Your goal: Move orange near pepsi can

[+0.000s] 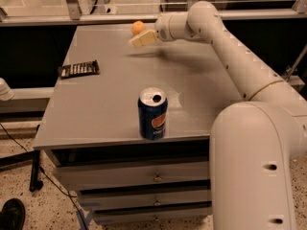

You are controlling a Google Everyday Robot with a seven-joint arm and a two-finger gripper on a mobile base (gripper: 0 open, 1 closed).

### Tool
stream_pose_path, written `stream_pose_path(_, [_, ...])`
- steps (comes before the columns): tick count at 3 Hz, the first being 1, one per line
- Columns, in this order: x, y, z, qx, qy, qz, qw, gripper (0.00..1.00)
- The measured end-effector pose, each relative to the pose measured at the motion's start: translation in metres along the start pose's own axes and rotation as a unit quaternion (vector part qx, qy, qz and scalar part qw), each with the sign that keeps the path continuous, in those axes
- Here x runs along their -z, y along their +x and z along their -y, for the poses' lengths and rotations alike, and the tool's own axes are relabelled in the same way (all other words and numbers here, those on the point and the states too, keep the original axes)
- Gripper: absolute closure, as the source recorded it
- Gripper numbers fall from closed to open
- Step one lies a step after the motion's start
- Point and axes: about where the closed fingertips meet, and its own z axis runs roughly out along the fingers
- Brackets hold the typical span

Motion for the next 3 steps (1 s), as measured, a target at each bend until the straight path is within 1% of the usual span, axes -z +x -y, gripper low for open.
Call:
stream_pose_path(1, [-0.027, 0.009, 0.002, -0.015, -0.01, -0.004, 0.9998, 0.0])
stream_pose_path(3, [-0.04, 0.015, 0.004, -0.013, -0.01, -0.018, 0.9997, 0.0])
